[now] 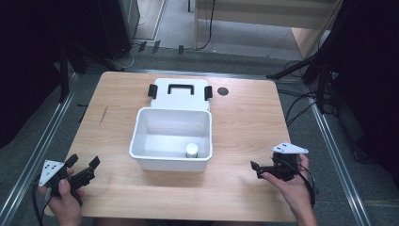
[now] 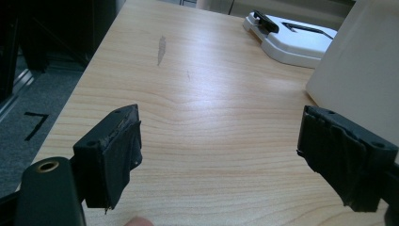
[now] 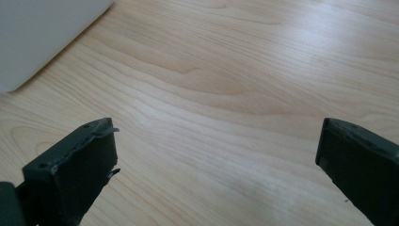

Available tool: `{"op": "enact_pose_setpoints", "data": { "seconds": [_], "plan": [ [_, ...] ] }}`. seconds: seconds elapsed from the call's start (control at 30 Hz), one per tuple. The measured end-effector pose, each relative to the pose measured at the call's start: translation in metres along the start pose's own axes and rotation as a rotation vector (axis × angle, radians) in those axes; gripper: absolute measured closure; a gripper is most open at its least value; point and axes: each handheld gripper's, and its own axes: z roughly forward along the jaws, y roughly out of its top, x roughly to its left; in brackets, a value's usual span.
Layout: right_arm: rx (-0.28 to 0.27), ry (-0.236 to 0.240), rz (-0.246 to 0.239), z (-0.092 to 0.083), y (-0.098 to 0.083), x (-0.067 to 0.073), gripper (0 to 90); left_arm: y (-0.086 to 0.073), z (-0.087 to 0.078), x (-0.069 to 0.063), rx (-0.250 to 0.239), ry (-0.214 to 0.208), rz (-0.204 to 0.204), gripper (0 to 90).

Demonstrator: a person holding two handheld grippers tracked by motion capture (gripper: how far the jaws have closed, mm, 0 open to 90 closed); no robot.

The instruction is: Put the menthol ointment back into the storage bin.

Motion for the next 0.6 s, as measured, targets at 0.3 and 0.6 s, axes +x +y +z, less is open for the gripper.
{"op": "enact_pose_setpoints", "data": {
  "seconds": [0.3, 0.6],
  "plan": [
    [-0.153, -0.091, 0.103, -0.016, -0.06, -0.022, 0.0, 0.0, -0.001, 0.0, -0.007, 0.005, -0.004, 14.7],
    [-0.226, -0.132, 0.176, -0.027, -0.089, -0.033, 0.0, 0.0, 0.0, 0.001, 0.004, 0.006, -0.008, 14.7]
  ]
}}
